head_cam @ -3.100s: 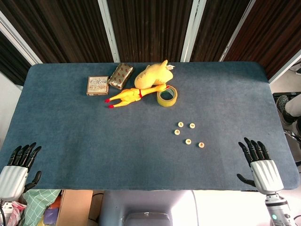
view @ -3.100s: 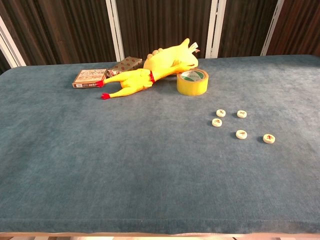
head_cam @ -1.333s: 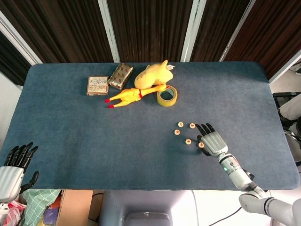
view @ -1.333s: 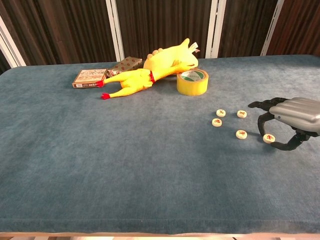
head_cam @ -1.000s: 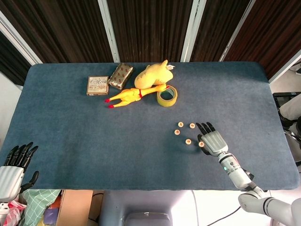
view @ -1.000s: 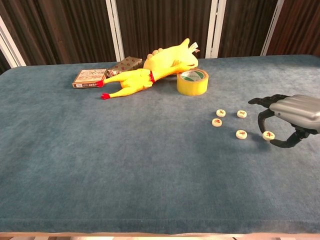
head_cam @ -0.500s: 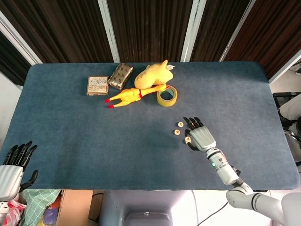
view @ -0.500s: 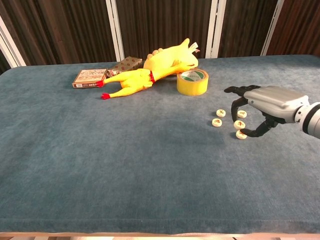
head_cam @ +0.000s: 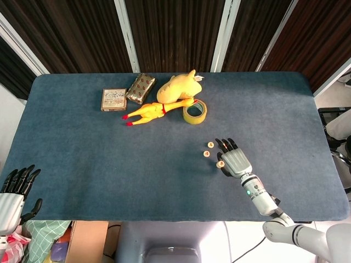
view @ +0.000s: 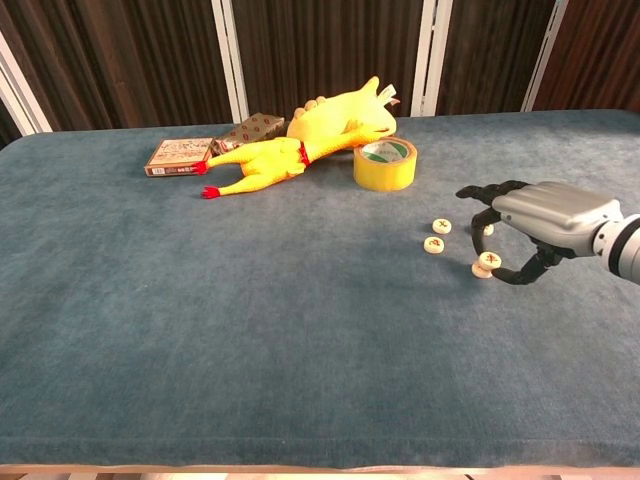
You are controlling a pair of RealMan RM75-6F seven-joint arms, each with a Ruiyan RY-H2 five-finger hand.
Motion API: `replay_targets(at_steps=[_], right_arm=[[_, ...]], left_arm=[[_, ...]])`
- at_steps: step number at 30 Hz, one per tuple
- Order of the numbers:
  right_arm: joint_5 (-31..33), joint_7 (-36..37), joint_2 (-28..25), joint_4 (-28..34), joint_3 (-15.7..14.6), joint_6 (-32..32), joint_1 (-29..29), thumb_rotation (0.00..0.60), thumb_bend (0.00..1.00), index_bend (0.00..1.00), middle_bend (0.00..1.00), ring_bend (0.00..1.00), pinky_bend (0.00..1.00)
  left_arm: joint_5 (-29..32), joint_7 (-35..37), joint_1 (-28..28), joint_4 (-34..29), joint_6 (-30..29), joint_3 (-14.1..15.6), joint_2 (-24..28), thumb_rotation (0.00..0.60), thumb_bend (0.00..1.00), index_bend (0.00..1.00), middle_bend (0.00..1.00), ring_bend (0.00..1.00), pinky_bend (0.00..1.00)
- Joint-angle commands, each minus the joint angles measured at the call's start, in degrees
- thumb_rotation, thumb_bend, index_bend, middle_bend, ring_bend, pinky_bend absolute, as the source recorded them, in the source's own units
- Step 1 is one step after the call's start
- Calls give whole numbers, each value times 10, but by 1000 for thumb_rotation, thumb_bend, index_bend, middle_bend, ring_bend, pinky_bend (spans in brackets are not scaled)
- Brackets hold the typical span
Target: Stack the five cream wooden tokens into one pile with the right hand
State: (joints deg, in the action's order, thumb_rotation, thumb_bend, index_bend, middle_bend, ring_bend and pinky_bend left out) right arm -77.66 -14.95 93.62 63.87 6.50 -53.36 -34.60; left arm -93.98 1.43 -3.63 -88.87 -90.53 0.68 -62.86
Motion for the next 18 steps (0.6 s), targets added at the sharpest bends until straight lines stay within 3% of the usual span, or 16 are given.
replay_targets(at_steps=[1,14,18], right_arm=[[3,-3,1,-1,-1,2,-1,600,487,635,99,0,0],[9,0,0,4,-4,4,-4,600,487,560,99,0,0],[19,-1,-7,13,-4,15,-6,600,486,445,68,0,0]], left_arm=[[-1,-1,0,1,0,0,0,600,406,0,0,0,6],[-1,-1,0,2,0,-1,-1,600,406,0,0,0,5],[0,2,0,4,0,-2,-2,600,406,0,0,0,5]])
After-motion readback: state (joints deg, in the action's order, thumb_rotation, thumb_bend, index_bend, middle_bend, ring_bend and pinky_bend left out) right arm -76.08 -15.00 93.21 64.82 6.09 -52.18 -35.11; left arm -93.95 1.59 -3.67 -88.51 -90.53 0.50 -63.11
